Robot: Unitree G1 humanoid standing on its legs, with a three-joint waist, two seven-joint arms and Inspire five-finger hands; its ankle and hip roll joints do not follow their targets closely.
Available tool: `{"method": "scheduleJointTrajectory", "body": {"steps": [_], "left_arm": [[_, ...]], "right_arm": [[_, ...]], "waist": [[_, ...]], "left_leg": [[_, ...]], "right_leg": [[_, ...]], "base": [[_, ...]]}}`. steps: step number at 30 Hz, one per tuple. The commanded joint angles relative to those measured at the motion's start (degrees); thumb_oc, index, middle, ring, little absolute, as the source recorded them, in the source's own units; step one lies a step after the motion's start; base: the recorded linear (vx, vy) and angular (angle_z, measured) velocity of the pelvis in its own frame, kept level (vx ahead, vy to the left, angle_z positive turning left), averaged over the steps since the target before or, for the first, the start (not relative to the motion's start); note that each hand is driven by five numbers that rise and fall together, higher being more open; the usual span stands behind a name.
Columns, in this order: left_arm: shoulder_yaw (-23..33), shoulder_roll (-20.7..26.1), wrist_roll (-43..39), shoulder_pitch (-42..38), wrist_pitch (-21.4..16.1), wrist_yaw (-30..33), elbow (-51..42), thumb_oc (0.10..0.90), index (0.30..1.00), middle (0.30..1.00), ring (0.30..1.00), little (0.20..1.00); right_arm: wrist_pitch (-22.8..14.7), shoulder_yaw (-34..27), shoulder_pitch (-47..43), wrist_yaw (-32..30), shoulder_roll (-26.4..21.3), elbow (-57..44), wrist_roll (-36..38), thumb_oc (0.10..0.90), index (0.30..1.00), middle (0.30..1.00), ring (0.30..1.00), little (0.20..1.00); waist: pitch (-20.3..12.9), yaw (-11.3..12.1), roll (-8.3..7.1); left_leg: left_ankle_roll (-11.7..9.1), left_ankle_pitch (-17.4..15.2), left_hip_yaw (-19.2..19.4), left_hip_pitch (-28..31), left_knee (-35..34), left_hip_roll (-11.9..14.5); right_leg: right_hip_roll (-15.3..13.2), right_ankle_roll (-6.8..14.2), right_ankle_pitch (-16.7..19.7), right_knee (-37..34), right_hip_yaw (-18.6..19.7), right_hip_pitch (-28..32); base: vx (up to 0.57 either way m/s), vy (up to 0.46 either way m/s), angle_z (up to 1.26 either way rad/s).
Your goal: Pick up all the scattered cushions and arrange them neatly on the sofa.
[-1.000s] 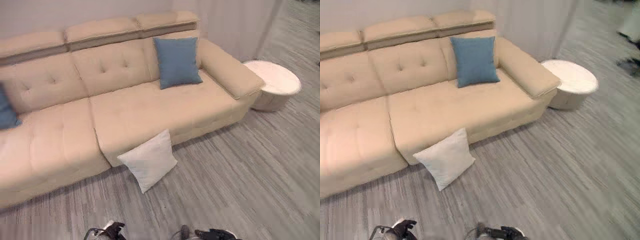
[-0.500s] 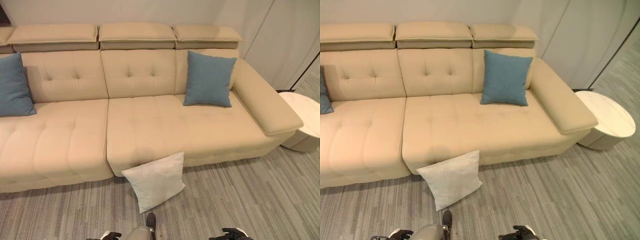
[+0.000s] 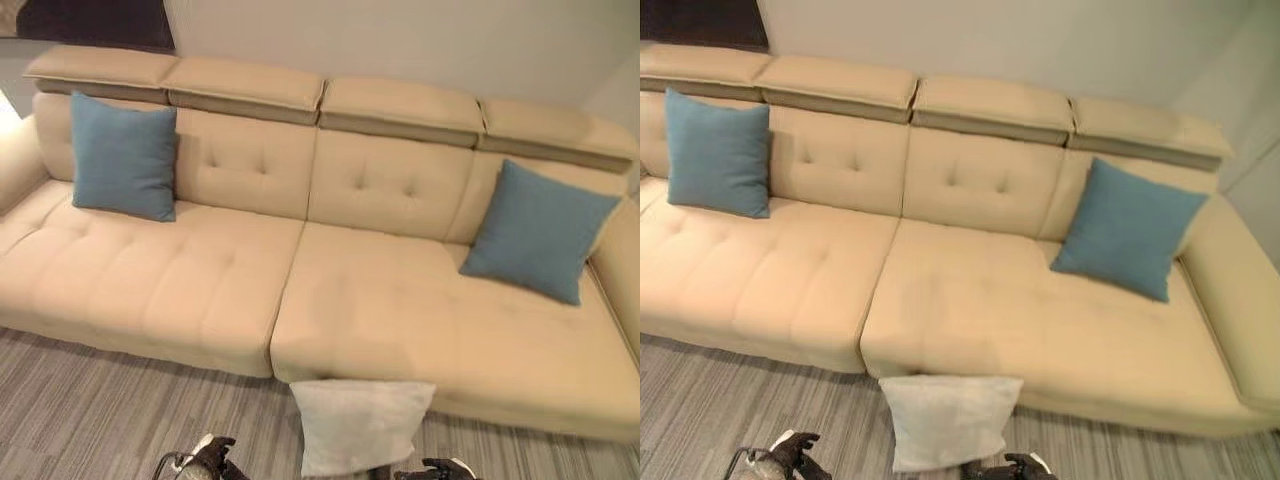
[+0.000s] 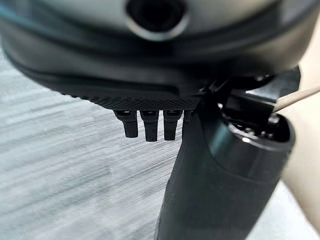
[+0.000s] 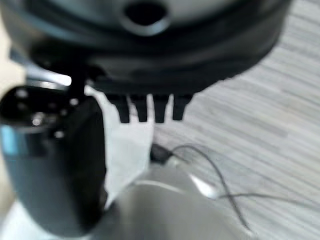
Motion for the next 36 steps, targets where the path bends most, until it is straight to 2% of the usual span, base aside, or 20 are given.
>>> {"method": "scheduleJointTrajectory", "body": {"steps": [1,5,10,12,13,15,16,17,21,23,34,35,36], "left_arm": [[3.66,-1.44,-3.43,-3.03,-1.6,0.22,1.24,0.8,0.9,0.9,0.9,0.9],[8.04,-1.51,-10.94,-2.48,-2.24,-1.26,1.41,0.8,0.9,0.9,0.9,0.9],[9.45,-0.96,-14.59,-3.04,-2.77,-1.5,1.29,0.8,0.9,0.9,0.9,0.9],[9.31,-0.61,-16.79,-5.14,-3.2,-1.19,1.15,0.8,0.9,0.9,0.9,0.9],[9.32,-0.61,-16.8,-5.19,-3.21,-1.19,1.18,0.8,0.9,0.9,0.9,0.9],[9.02,-0.81,-20.33,-7.94,-3.67,-0.99,-0.23,0.8,0.9,0.9,0.9,0.9],[9.03,-0.8,-20.34,-7.97,-3.67,-0.99,-0.22,0.8,0.9,0.9,0.9,0.9],[8.77,-0.52,-21.89,-9.8,-3.91,-0.57,-0.76,0.8,0.9,0.9,0.9,0.9],[8.77,-0.52,-21.89,-9.8,-3.91,-0.57,-0.76,0.8,0.9,0.9,0.9,0.9],[8.53,0.2,-25.38,-13.54,-4.45,0.11,-1.6,0.8,0.9,0.9,0.9,0.9],[8.54,0.21,-25.39,-13.58,-4.45,0.1,-1.58,0.8,0.9,0.9,0.9,0.9],[8.46,0.55,-26.6,-14.5,-4.55,0.26,-1.96,0.8,0.9,0.9,0.9,0.9],[7.96,1.82,-28.71,-17.33,-4.79,0.88,-1.95,0.8,0.9,0.9,0.9,0.9]], "right_arm": [[0.8,-0.95,-0.28,-1.61,-5.18,3.88,0.32,0.8,0.9,0.9,0.9,0.9],[0.34,-4.18,0.43,-2.55,-8.06,6.23,2.35,0.8,0.9,0.9,0.9,0.9],[-0.02,-7.49,1.85,-3.12,-11.35,9.24,4.49,0.8,0.9,0.9,0.9,0.9],[-0.39,-8.11,0.97,-3.23,-11.71,10.08,7.28,0.8,0.9,0.9,0.9,0.9],[-0.4,-8.1,0.92,-3.23,-11.71,10.11,7.29,0.8,0.9,0.9,0.9,0.9],[-0.5,-5.92,-1.69,-3.57,-9.9,8.99,8.46,0.8,0.9,0.9,0.9,0.9],[-0.5,-5.92,-1.73,-3.57,-9.9,9.01,8.46,0.8,0.9,0.9,0.9,0.9],[-0.74,-5.6,-3.52,-4.18,-10.08,8.43,9.32,0.8,0.9,0.9,0.9,0.9],[-0.74,-5.6,-3.52,-4.18,-10.08,8.43,9.32,0.8,0.9,0.9,0.9,0.9],[-1.34,-5.45,-7.04,-5.24,-11.05,7.72,11.36,0.8,0.9,0.9,0.9,0.9],[-1.34,-5.45,-7.09,-5.24,-11.06,7.74,11.36,0.8,0.9,0.9,0.9,0.9],[-1.53,-5.77,-7.95,-5.55,-11.5,7.65,12.2,0.8,0.9,0.9,0.9,0.9],[-1.74,-6.64,-9.64,-7.29,-14.39,8.17,12.7,0.8,0.9,0.9,0.9,0.9]], "waist": [[2.39,1.26,0.14],[2.23,1.44,0.35],[2.63,0.93,0.55],[4.38,0.43,0.78],[4.33,0.38,0.78],[7.36,0.17,1.26],[7.31,0.14,1.26],[9.16,0.0,1.49],[9.15,0.0,1.49],[12.38,-0.36,1.77],[12.24,-0.39,1.77],[13.17,-0.54,1.95],[15.97,-1.08,2.38]], "left_leg": [[-7.89,-4.59,2.92,-5.04,3.48,12.58],[-9.99,-2.01,1.05,-5.71,0.49,15.66],[-11.18,-0.85,0.52,-7.75,-0.07,17.24],[-11.71,-0.11,0.17,-10.24,-0.07,17.82],[-11.72,-0.09,0.13,-10.35,-0.07,17.82],[-11.85,0.92,-0.3,-13.55,-0.07,17.82],[-11.85,0.94,-0.33,-13.64,-0.07,17.81],[-11.9,1.65,-0.53,-15.61,-0.07,17.7],[-11.9,1.65,-0.53,-15.61,-0.07,17.69],[-11.83,3.02,-0.48,-20.3,0.32,17.15],[-11.83,3.05,-0.51,-20.51,0.36,17.13],[-11.71,3.4,-0.4,-21.76,0.5,17.02],[-11.6,4.18,-0.02,-25.63,0.96,16.52]], "right_leg": [[-0.79,3.27,-5.66,0.72,-0.09,4.47],[1.78,1.86,-7.02,-1.81,-2.22,5.49],[3.05,1.64,-6.93,-3.68,-3.21,5.05],[3.47,1.54,-6.77,-3.68,-3.34,3.01],[3.47,1.54,-6.75,-3.68,-3.38,2.92],[3.65,1.25,-6.25,-3.25,-3.05,-0.47],[3.65,1.25,-6.25,-3.23,-3.08,-0.56],[3.69,1.19,-5.92,-2.63,-2.97,-2.88],[3.69,1.19,-5.92,-2.63,-2.97,-2.89],[3.57,1.12,-5.27,-0.55,-2.5,-8.28],[3.55,1.12,-5.3,-0.45,-2.51,-8.52],[3.33,1.12,-5.0,0.37,-2.29,-10.1],[2.63,1.26,-4.53,2.3,-1.87,-14.64]], "base": [[0.11,-0.166,0.26],[0.04,-0.154,0.22],[-0.02,-0.072,0.24],[-0.14,-0.033,-0.19],[-0.16,-0.001,0.02],[-0.19,0.016,-0.03],[-0.26,0.025,-0.05],[-0.13,0.014,-0.02],[-0.06,0.008,-0.04],[-0.25,0.051,-0.03],[-0.02,0.006,-0.02],[-0.24,0.104,-0.01],[-0.31,0.136,0.0]]}}
